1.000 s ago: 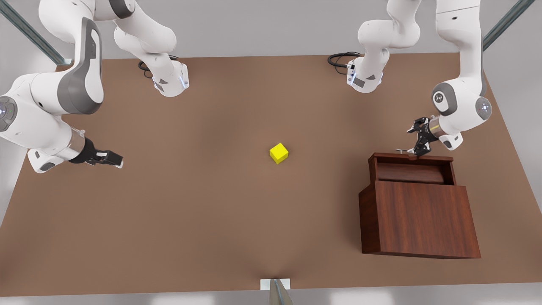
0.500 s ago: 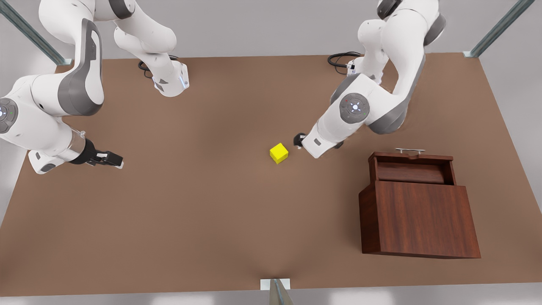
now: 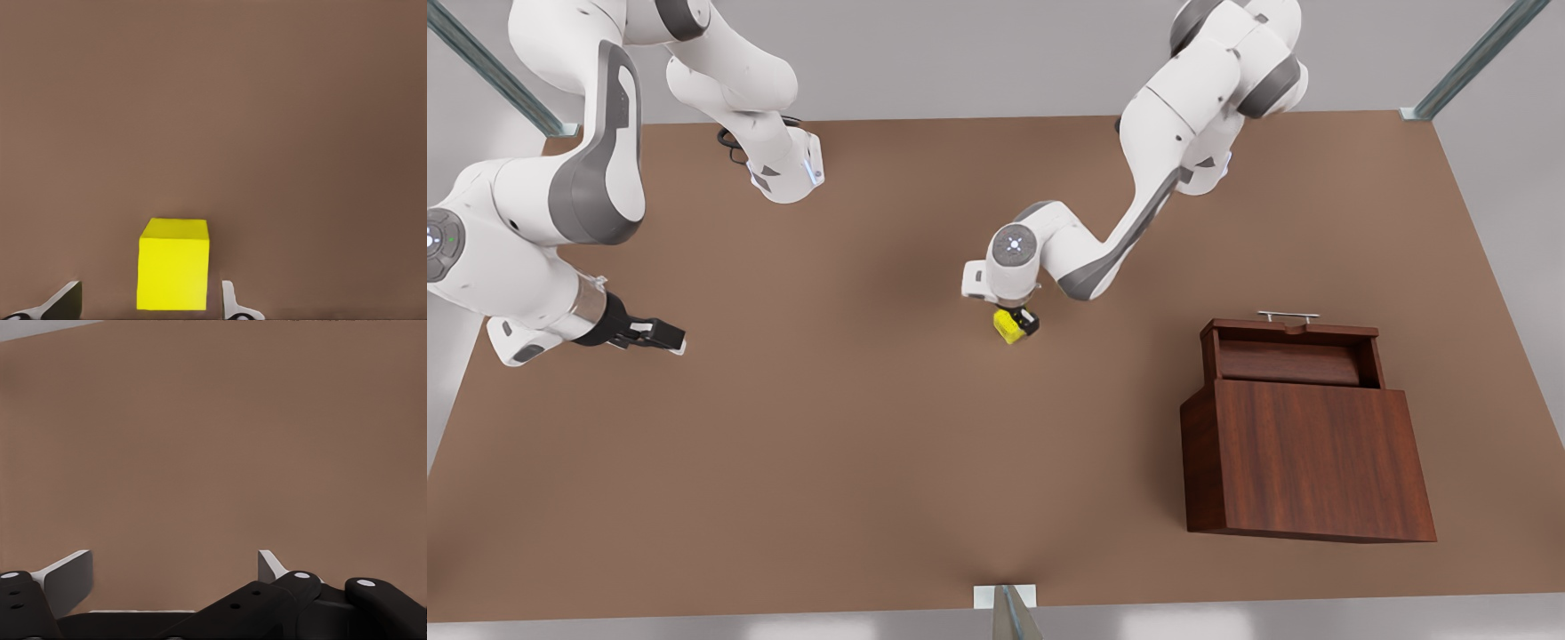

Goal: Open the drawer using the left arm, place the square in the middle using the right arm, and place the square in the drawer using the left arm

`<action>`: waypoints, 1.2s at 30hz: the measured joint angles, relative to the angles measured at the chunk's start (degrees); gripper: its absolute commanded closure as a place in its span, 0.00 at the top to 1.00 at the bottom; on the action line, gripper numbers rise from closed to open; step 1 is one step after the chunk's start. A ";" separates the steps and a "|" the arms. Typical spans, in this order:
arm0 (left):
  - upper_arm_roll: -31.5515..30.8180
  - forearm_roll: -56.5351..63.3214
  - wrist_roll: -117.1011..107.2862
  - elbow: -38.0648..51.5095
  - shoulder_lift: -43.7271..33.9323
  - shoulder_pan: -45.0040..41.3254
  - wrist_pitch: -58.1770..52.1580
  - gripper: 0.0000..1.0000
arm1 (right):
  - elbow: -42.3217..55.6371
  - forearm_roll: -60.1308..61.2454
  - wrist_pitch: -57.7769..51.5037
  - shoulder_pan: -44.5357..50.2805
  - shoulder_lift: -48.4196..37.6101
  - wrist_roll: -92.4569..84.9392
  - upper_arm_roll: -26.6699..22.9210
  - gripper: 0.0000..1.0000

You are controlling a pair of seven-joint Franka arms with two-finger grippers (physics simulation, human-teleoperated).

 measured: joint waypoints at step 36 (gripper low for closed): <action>3.36 2.64 3.03 -5.86 6.06 -2.32 13.06 1.00 | 0.08 0.53 -0.46 -0.02 -0.26 0.00 -0.09 1.00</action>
